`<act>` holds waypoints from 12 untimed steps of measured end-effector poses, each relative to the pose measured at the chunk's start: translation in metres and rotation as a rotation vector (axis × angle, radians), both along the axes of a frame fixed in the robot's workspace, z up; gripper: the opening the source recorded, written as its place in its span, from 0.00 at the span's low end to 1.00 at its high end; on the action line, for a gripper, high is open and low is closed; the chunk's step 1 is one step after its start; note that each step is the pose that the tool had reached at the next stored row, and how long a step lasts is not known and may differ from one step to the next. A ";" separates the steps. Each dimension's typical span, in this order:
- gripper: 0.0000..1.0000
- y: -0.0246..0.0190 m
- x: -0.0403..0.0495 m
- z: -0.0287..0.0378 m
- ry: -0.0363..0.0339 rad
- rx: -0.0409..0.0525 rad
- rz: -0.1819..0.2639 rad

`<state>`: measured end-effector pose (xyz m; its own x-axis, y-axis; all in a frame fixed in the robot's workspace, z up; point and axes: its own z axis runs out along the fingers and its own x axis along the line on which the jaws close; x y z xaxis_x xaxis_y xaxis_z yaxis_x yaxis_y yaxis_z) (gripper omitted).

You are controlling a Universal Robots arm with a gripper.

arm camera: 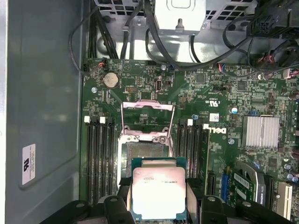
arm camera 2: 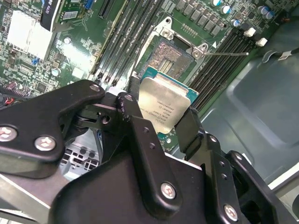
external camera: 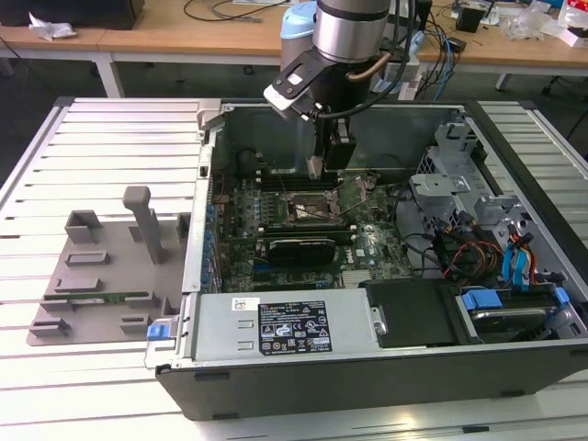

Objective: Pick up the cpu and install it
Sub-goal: 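Place the cpu into insertion slot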

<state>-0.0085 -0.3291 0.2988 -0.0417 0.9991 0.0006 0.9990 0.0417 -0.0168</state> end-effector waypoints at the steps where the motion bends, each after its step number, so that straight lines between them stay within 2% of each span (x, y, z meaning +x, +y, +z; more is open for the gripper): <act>1: 0.55 0.0000 0.0000 -0.0006 0.0000 0.0000 0.000; 12: 0.55 0.0000 0.0000 -0.0127 0.0000 0.0000 0.000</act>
<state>-0.0085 -0.3291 0.2861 -0.0417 0.9991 0.0006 0.9990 0.0417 -0.0168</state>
